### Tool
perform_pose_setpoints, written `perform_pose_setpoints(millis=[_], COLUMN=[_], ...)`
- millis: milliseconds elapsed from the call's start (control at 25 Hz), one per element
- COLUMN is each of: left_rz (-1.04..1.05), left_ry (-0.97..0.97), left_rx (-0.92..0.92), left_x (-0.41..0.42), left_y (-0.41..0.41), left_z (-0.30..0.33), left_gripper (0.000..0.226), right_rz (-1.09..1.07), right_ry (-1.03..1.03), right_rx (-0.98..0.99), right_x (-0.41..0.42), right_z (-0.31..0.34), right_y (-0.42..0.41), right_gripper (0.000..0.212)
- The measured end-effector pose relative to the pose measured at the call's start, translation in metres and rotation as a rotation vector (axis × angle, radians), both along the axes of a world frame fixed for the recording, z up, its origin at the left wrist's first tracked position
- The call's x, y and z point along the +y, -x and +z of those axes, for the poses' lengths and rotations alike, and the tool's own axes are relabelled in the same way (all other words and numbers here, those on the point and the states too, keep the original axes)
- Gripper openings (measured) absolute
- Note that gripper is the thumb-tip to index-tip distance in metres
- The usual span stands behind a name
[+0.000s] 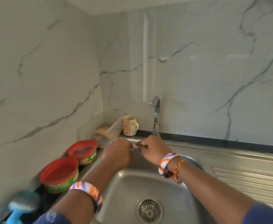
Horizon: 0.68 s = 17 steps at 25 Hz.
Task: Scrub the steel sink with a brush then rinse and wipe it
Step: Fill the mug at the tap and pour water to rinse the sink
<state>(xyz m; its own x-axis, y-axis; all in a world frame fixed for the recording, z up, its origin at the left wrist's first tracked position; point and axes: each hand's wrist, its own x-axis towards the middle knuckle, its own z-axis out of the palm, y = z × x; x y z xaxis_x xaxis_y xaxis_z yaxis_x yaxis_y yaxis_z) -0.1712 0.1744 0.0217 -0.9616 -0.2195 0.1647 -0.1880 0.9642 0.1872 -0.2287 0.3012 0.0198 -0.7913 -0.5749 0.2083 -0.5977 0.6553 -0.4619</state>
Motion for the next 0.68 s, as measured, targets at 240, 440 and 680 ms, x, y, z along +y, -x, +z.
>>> perform_pose_setpoints(millis=[240, 440, 680], left_rz=[-0.012, -0.091, -0.138], left_ry=[-0.06, -0.094, -0.12], left_rx=[0.003, 0.044, 0.067], left_x=[-0.071, -0.099, -0.121], left_y=[0.105, 0.15, 0.171], left_z=[0.018, 0.025, 0.024], left_gripper=[0.021, 0.021, 0.029], right_rz=[-0.189, -0.397, -0.471], right_ry=[0.012, 0.058, 0.346], right_rx=[-0.137, -0.327, -0.499], right_x=[-0.081, -0.131, -0.149], right_z=[-0.019, -0.038, -0.061], right_y=[0.133, 0.202, 0.237], right_gripper=[0.043, 0.06, 0.049])
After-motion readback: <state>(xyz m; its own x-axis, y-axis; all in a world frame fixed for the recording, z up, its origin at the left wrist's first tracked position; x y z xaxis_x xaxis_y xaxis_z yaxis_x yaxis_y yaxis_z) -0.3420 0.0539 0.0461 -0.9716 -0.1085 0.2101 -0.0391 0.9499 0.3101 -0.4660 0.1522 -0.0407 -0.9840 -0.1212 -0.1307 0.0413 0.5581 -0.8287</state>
